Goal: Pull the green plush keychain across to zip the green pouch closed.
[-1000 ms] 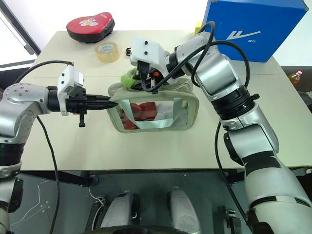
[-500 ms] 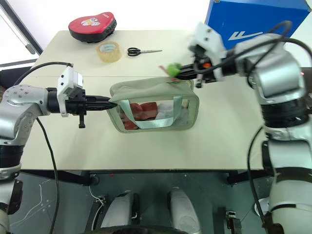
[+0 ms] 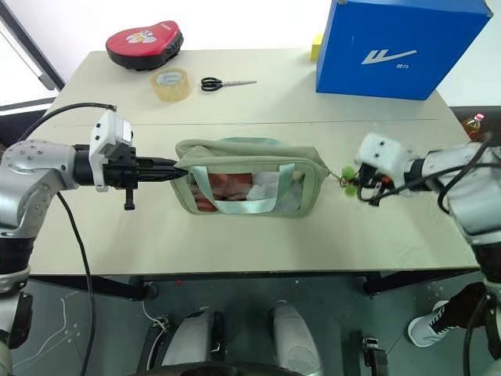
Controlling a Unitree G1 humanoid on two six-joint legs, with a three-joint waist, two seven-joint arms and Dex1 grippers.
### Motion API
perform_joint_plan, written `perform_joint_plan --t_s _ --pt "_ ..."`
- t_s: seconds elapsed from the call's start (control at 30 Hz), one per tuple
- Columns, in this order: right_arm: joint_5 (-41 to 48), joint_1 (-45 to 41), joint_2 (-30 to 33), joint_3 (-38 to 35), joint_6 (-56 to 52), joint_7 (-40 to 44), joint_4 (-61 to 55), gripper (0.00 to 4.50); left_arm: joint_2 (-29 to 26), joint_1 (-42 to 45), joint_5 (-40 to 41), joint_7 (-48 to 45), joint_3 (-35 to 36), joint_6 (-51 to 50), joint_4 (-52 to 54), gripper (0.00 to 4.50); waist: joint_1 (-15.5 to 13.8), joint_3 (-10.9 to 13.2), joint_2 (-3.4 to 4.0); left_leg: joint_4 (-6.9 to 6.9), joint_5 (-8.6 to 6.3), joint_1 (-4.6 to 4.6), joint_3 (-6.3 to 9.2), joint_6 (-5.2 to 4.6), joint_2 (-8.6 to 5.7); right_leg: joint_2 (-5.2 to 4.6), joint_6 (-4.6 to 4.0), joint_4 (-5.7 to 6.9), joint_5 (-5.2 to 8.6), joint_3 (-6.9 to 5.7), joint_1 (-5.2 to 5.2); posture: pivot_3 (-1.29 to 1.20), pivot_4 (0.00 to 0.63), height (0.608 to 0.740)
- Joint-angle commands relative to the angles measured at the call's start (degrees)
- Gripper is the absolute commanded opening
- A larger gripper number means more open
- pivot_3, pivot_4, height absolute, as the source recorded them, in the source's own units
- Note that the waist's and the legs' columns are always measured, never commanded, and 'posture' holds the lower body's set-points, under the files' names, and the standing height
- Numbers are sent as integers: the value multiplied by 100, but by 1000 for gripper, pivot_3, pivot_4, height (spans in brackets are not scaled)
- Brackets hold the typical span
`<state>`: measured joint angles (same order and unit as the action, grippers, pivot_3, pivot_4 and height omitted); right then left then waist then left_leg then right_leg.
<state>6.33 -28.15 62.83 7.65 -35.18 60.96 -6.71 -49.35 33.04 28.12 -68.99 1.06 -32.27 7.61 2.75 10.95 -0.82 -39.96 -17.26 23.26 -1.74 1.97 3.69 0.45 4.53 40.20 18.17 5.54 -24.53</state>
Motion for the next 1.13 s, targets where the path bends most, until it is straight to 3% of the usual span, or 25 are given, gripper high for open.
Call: perform_joint_plan --t_s 0.03,0.13,0.23,0.33,0.43,0.47,0.63,0.67,0.87,0.97,1.13 --pt "-294 9 -214 211 -196 -276 -50 84 -180 -73 -16 184 283 -109 0 0 7 0 0 -1 0 -4 0 0 0 1 0 1 0 1 4 0 150 737" --pt "22 -333 -547 31 -548 -289 -99 84 -211 -113 9 224 302 -125 61 0 8 0 0 -3 0 -9 -1 0 0 5 0 3 0 1 8 0 150 737" --pt "835 -824 -742 -597 -1242 -45 -176 1060 -258 -121 35 251 340 -146 99 0 10 1 1 -2 0 -7 2 0 1 5 0 3 0 2 6 0 150 737" --pt "1128 -1026 -646 -935 -1296 74 -116 2597 -264 -61 75 269 330 -161 96 0 -22 2 2 1 0 -2 6 0 2 4 0 1 0 1 1 0 150 737" --pt "1279 -982 -492 -1194 -1083 219 -9 4218 -233 77 142 272 290 -249 58 1183 -47 2 1 2 0 5 3 0 1 1 -1 -5 0 -5 1 0 150 737" --pt "1340 -930 -445 -1279 -1003 289 17 4500 -235 138 196 241 292 -297 65 1698 -57 2 1 1 0 8 0 0 0 0 0 -7 0 -8 1 0 150 737" --pt "1685 -761 -362 -1622 -671 593 82 4500 -415 310 528 -6 606 -402 74 4275 -33 3 -1 -3 0 11 -4 0 -3 -1 0 -8 0 -6 1 0 150 737" --pt "1715 -741 -385 -1681 -582 585 109 4500 -522 284 611 -83 735 -418 59 4456 -19 3 -1 -2 0 10 -3 0 -2 0 0 -8 0 -6 1 0 150 737" --pt "2388 -290 -759 -2441 -284 530 -519 4500 -882 -714 679 -169 1570 -188 123 4456 4 1 4 9 0 5 1 0 2 3 0 -6 0 -4 -4 0 150 737" --pt "2438 393 -855 -2639 77 548 -1001 4500 -724 -1634 756 48 2016 -200 517 4456 -28 2 2 9 0 7 3 0 4 -2 0 -9 1 -7 -1 0 150 737" --pt "2354 1350 -793 -2654 182 439 -1401 4500 -367 -2398 1175 638 2516 -585 1155 4456 -84 2 -8 -6 0 11 4 0 -1 -13 1 -12 1 -9 11 0 150 737"
